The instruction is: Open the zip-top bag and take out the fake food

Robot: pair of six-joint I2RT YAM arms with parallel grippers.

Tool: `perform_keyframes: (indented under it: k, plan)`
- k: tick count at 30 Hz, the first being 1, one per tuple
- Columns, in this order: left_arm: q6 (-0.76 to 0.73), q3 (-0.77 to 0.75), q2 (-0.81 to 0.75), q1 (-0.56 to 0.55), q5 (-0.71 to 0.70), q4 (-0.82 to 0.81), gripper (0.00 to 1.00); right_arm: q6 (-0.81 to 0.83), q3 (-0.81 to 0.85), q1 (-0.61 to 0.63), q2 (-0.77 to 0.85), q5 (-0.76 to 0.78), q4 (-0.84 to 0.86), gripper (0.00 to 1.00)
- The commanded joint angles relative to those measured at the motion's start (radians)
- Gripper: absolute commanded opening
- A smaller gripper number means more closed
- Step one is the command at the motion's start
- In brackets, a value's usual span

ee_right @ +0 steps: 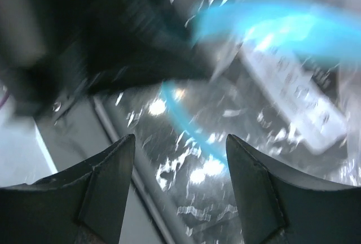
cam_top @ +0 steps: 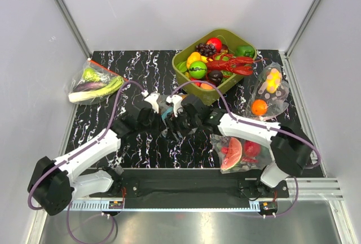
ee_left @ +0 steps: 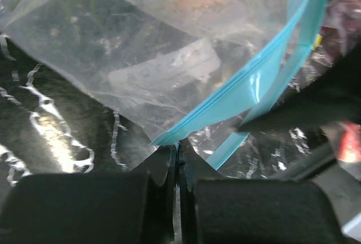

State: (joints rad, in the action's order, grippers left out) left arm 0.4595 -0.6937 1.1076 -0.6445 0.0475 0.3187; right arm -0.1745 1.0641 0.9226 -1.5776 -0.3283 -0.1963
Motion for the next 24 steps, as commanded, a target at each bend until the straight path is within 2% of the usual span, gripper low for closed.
perform_keyframes:
  k: [1, 8, 16, 24]
  plan:
    - [0.041, 0.014, -0.049, -0.001, 0.106, -0.099, 0.00, -0.055, 0.005, -0.001, -0.044, 0.106, 0.181, 0.72]
    - [0.059, 0.092, -0.129, -0.023, 0.202, -0.141, 0.00, -0.137, -0.064, -0.001, -0.110, 0.293, 0.328, 0.72]
    - [0.068, 0.151, -0.163, -0.029, 0.207, -0.113, 0.00, -0.145, -0.154, -0.002, -0.021, 0.324, 0.322, 0.72]
    - [0.090, 0.163, -0.138, -0.109, 0.402, -0.288, 0.00, -0.241, -0.234, -0.001, -0.022, 0.465, 0.428, 0.73]
